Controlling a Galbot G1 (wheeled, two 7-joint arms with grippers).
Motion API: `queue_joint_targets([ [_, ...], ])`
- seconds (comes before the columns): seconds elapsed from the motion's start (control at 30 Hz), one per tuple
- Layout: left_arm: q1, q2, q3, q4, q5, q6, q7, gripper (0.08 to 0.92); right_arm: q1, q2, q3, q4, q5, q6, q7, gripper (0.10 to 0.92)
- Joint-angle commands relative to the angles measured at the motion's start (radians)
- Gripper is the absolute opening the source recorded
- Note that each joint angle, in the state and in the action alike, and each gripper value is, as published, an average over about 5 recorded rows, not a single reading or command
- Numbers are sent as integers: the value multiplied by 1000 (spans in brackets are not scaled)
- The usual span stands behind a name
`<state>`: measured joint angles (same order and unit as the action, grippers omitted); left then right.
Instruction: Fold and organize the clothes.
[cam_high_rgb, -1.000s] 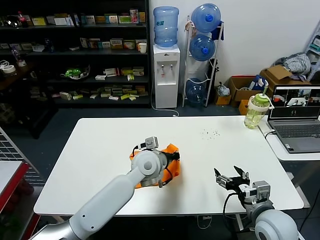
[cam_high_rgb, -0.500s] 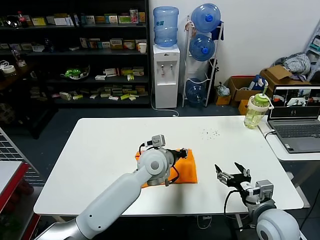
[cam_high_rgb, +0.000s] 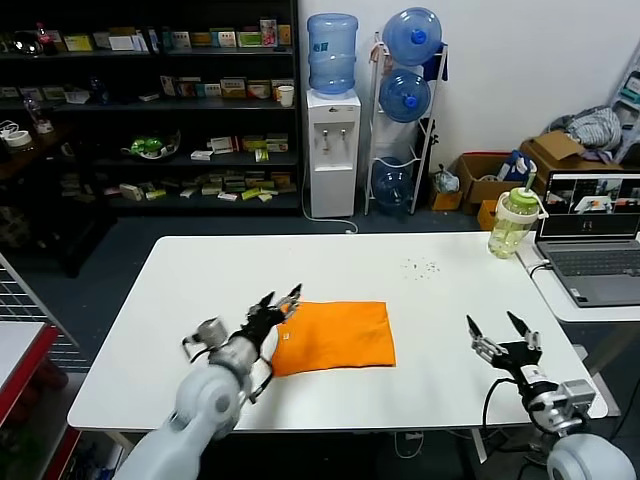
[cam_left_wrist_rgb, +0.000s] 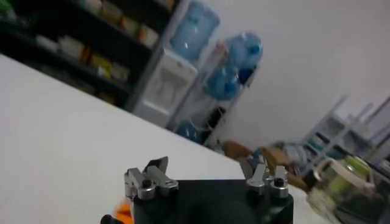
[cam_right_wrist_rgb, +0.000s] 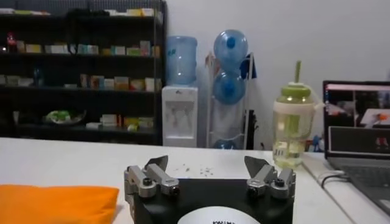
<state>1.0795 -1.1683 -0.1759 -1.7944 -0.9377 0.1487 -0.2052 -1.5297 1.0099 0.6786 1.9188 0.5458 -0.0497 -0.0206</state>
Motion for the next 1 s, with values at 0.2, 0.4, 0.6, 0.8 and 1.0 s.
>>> queue_joint_targets([
  [0.2, 617, -140, -542, -51, 626, -610, 587, 822, -204, 196, 189, -74, -132, 405, -229, 823],
  [0.4, 621, -203, -531, -58, 677, -626, 583, 823, -209, 217, 193, -71, -139, 407, -251, 823],
  [0.6, 612, -220, -538, -62, 668, -630, 568, 823, -183, 212, 172, -79, -112, 385, -243, 823],
  [0.8, 614, -228, -538, -70, 650, -628, 566, 823, -172, 222, 156, -88, -118, 391, -237, 823],
  [1.0, 612, -226, -538, -68, 652, -628, 563, 823, -164, 233, 163, -97, -126, 404, -226, 823],
])
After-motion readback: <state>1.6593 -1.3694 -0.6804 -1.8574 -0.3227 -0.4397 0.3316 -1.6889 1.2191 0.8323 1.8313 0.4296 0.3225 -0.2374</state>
